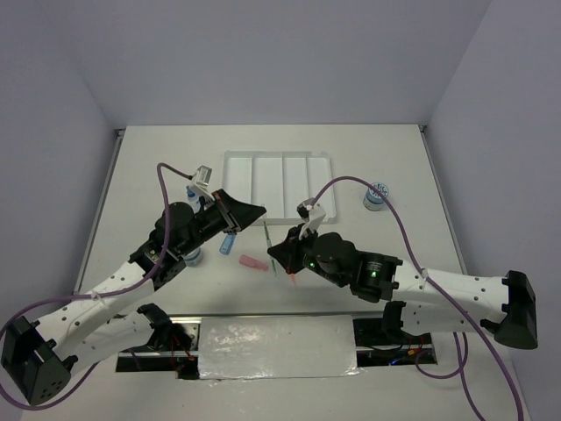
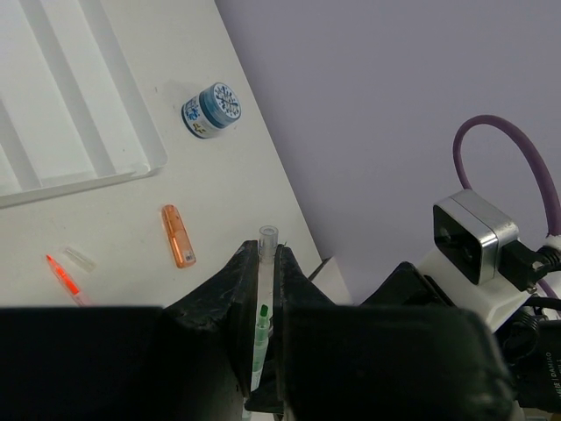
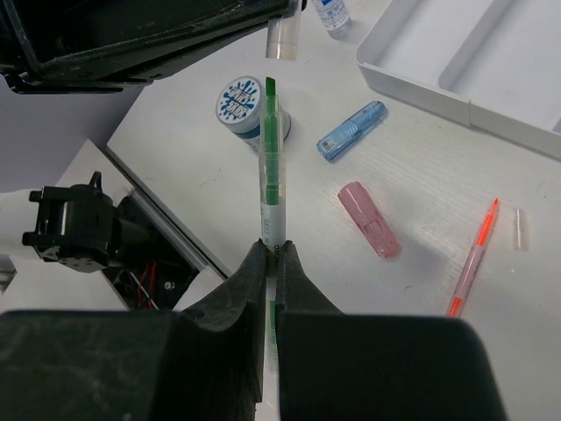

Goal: Sort the stationery into containers
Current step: Close the pen cap on the pen.

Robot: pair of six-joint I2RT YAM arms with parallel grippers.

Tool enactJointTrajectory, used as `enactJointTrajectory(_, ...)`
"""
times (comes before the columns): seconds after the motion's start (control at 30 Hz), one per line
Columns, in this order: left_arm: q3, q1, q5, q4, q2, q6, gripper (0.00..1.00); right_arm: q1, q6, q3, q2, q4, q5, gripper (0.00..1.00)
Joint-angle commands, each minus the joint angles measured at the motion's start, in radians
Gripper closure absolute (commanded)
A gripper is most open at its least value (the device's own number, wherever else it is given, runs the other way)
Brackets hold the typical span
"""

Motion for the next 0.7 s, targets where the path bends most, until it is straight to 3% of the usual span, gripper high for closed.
enactJointTrajectory(0.0,0.001,-0.005,-0.009,0.057,-0.021,0.014,1.00,0.005,-0.010,0.053,-0.005,0.005,0.029,1.00)
enactJointTrajectory(0.67,-0.024,-0.005,0.019,0.094,-0.001,0.010,1.00,-0.018,-0.004,0.082,0.010,-0.040,0.060,1.00)
